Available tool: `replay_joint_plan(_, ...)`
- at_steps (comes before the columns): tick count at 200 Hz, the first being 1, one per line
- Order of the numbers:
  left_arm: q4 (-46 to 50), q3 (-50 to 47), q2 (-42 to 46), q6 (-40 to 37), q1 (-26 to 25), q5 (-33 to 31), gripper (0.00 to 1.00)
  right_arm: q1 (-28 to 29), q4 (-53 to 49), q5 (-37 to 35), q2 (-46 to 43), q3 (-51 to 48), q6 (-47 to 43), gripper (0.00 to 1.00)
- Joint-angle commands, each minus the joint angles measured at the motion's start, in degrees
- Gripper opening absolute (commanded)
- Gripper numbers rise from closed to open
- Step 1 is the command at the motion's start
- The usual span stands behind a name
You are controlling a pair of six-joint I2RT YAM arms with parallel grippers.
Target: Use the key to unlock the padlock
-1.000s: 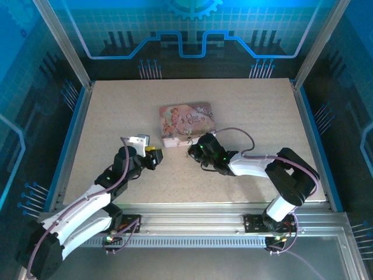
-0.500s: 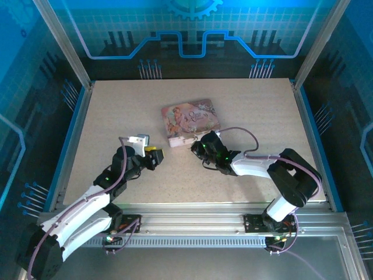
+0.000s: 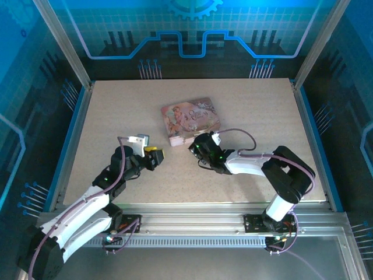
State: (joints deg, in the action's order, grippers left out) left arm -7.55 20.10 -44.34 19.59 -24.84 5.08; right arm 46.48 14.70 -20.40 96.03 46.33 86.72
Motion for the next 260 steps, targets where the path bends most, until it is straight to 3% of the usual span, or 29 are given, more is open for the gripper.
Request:
replay_joint_plan(1,0.0,-0.1,0.7,0.4,0.7,1.6,0.44,0.6,-5.4,-4.6,1.3,3.6,4.7,0.0)
replay_joint_plan(37,0.8,1.0,-0.3,1.2,1.2,1.5,0.46,0.6,-7.1,-7.0,2.9,6.5,6.3,0.0)
replay_joint_plan(97,-1.1,1.4,-3.9,1.8,1.4,1.6,0.5,0.6,0.1,-11.6,3.7,6.2,6.5,0.0)
replay_joint_plan(179,-1.8,1.4,-4.9,1.8,1.9,0.7,0.5,0.3,-5.2,-17.0,4.6,10.4,3.0,0.0)
replay_joint_plan(209,-2.2,1.4,-4.9,2.2,2.2,0.4,0.51,-0.9,-3.7,-13.2,5.7,11.1,1.1,0.0)
replay_joint_plan(235,-2.8,1.0,-5.0,2.6,2.4,0.5,0.51,-2.8,-9.6,-7.0,5.1,13.1,-3.2,0.0)
replay_joint_plan(260,-3.3,0.7,-5.2,2.7,2.5,0.4,0.51,-4.0,-9.3,-4.8,2.7,9.6,-4.9,0.0)
